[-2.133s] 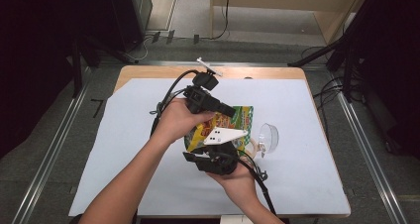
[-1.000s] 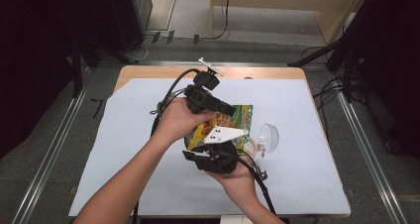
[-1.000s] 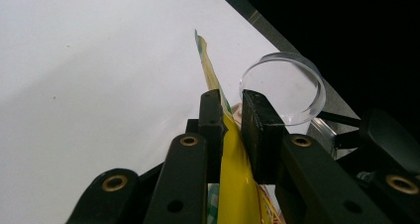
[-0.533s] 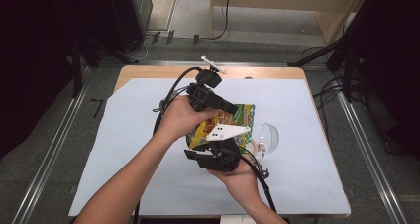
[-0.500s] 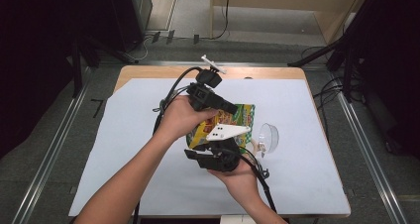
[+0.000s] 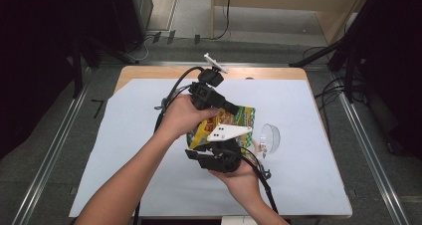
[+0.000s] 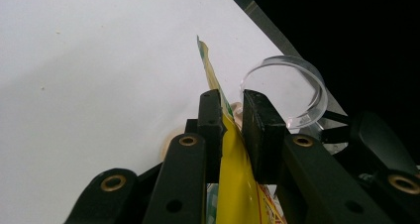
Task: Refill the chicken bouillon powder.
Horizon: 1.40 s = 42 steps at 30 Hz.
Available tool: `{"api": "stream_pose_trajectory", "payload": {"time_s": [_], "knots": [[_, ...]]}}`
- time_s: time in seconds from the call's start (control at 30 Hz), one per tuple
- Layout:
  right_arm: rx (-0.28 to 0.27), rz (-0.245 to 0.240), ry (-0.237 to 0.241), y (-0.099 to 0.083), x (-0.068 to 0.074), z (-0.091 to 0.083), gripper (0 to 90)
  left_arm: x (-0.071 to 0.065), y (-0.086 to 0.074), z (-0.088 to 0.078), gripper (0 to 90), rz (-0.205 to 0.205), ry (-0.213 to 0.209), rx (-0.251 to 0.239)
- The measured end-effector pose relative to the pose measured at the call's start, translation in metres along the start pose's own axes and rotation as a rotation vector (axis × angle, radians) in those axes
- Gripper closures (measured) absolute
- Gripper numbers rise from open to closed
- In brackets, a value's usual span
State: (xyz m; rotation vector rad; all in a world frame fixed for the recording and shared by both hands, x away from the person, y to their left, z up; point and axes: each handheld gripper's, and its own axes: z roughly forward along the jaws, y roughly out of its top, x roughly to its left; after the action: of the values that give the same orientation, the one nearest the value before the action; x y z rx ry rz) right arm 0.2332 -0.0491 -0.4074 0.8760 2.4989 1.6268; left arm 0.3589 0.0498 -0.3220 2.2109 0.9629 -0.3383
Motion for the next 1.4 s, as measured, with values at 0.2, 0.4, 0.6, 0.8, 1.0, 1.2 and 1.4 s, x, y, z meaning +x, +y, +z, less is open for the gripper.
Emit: {"api": "stream_pose_trajectory", "payload": {"time_s": [0.2, 0.4, 0.6, 0.8, 1.0, 1.2, 1.4], "knots": [[0.001, -0.008, -0.002, -0.0002, -0.0008, -0.0006, 71.5, 0.0028, 0.0001, 0.0015, 78.8, -0.015, -0.007, 0.006], [0.004, -0.010, -0.002, -0.0023, -0.0008, 0.0008, 71.5, 0.0032, -0.0027, 0.0014, 78.8, -0.016, -0.009, -0.003], [0.001, -0.012, 0.000, -0.0024, 0.0003, 0.0013, 71.4, 0.0018, -0.0036, 0.0001, 78.7, -0.010, -0.002, -0.005], [0.002, -0.016, 0.001, -0.0029, 0.0009, 0.0014, 71.3, 0.0010, -0.0049, -0.0004, 78.6, -0.007, 0.005, -0.007], [0.002, -0.016, 0.005, -0.0028, 0.0012, 0.0018, 71.1, 0.0011, -0.0051, -0.0012, 78.6, -0.006, 0.007, -0.005], [0.002, -0.016, 0.003, -0.0029, 0.0014, 0.0016, 71.1, 0.0003, -0.0053, -0.0011, 78.5, -0.007, 0.006, -0.009], [0.002, -0.018, 0.002, -0.0025, 0.0018, 0.0016, 71.3, 0.0000, -0.0055, -0.0021, 78.5, -0.006, 0.008, -0.007]]}}
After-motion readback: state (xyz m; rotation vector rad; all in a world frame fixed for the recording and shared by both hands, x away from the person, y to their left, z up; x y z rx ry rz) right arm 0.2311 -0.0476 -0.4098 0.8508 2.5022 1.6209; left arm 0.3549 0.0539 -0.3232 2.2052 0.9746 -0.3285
